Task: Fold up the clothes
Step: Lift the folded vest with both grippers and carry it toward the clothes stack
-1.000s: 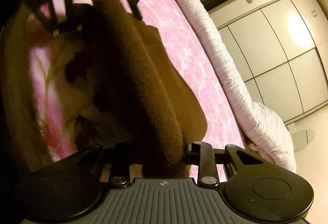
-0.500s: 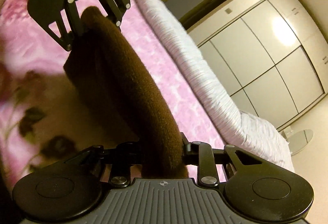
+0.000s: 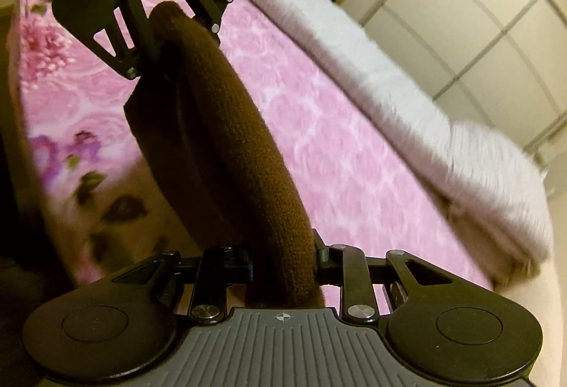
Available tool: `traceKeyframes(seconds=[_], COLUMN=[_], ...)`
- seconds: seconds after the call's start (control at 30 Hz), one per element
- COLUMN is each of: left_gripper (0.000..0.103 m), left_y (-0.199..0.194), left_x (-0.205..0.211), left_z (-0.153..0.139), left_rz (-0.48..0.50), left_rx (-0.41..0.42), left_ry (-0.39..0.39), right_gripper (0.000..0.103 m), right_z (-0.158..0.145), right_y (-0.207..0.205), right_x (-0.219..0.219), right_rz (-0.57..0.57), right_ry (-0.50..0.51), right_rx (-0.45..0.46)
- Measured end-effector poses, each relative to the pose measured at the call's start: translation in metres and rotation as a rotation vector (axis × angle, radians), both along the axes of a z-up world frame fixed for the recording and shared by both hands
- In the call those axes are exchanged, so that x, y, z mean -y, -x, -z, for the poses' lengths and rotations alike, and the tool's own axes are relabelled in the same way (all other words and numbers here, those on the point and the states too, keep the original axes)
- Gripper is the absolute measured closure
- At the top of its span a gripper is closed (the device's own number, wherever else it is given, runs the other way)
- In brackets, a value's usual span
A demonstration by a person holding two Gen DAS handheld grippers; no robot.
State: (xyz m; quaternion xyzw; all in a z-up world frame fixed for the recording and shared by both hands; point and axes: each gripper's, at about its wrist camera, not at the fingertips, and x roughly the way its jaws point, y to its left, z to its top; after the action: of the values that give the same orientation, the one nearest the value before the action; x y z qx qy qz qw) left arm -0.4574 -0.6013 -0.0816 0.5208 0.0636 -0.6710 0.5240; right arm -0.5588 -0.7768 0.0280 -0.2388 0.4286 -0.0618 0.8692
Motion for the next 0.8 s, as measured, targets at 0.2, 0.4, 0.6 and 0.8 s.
traceKeyframes(seconds=[0.2,0.4,0.6,0.8], left_gripper=[0.085,0.085,0.085,0.085], left_y=[0.070,0.110,0.132,0.153], left_x=[0.048,0.107,0.169,0.233], left_z=[-0.076,-0.113,-0.138,-0.170], left_rz=[0.068,0.196,0.355,0.512], left_rx=[-0.044,-0.057,-0.099,-0.127], left_ry=[-0.029,0.013,0.090,0.163], right_gripper=[0.076,0.076,0.076,0.076], right_z=[-0.085,-0.139,-0.180,-0.232], right_y=[0.101,0.154,0.188,0.221], right_x=[0.023,0.070,0.109,0.150], right_rz=[0.137,0.275,0.424,0.562], right_ry=[-0.068,-0.022,0.046,0.110], right_rx=[-0.024,-0.003,0.005,0.022])
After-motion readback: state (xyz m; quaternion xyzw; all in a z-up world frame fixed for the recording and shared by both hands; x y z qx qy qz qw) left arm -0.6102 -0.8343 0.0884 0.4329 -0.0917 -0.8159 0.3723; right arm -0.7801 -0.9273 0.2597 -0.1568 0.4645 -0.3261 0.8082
